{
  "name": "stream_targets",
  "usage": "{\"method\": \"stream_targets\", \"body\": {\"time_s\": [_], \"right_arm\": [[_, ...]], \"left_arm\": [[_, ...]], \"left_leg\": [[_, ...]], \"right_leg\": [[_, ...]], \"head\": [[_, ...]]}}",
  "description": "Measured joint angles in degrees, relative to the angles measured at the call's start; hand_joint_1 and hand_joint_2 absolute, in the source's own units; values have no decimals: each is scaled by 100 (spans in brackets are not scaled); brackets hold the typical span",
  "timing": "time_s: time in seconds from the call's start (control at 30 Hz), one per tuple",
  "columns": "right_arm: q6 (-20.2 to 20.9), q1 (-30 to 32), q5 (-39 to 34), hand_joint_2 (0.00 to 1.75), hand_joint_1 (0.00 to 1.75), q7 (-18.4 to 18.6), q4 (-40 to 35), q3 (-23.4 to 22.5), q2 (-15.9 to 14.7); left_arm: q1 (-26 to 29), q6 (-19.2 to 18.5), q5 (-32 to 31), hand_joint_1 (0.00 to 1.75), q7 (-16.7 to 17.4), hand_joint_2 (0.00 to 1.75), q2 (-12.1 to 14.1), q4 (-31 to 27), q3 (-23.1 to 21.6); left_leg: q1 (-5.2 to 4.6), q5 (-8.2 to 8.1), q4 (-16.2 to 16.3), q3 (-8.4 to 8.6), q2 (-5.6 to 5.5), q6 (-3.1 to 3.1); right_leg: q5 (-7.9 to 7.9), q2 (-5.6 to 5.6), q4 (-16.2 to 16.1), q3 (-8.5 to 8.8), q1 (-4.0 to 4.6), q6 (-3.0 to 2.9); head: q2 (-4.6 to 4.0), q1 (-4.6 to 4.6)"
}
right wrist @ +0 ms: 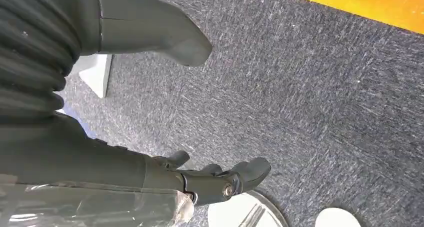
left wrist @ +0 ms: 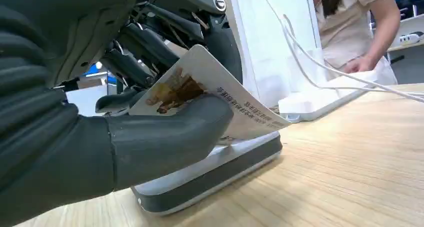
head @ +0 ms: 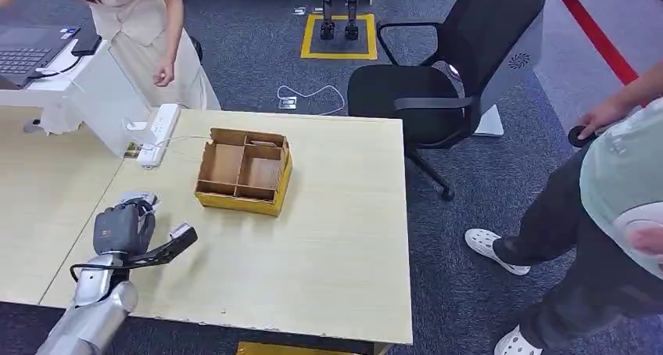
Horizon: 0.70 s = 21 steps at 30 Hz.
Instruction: Pass the card to the sensor for recognition and then transmit it.
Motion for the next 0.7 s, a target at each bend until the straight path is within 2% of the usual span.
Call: {"method": "stream_targets", "body": {"time_s": [0.23,0.47,0.57,0.63,0.7], "right_arm": [[11,1,2,175,0,0,0,0,0],[33,-1,44,175,0,0,0,0,-2],[33,-1,55,175,0,0,0,0,-2],[35,-1,66,175,0,0,0,0,-2],[37,-1,85,175,0,0,0,0,-2]], "left_arm": [[38,-54,9,175,4,175,-26,-5,0],[54,-175,-24,175,199,175,-11,-2,0],[81,-2,125,175,94,175,-13,2,0],[94,313,225,175,-2,175,-2,-22,2],[99,475,346,175,-35,175,50,-197,13]], "left_leg": [[0,0,0,-1,0,0],[0,0,0,-2,0,0],[0,0,0,-2,0,0],[1,0,0,-2,0,0],[3,0,0,-2,0,-1]], "right_leg": [[0,1,0,-1,0,0],[0,0,0,0,0,0],[0,0,0,-1,0,0],[0,0,0,-1,1,0],[0,0,0,-1,3,0]], "head": [[0,-2],[0,-2],[0,-2],[0,0],[0,0]]}}
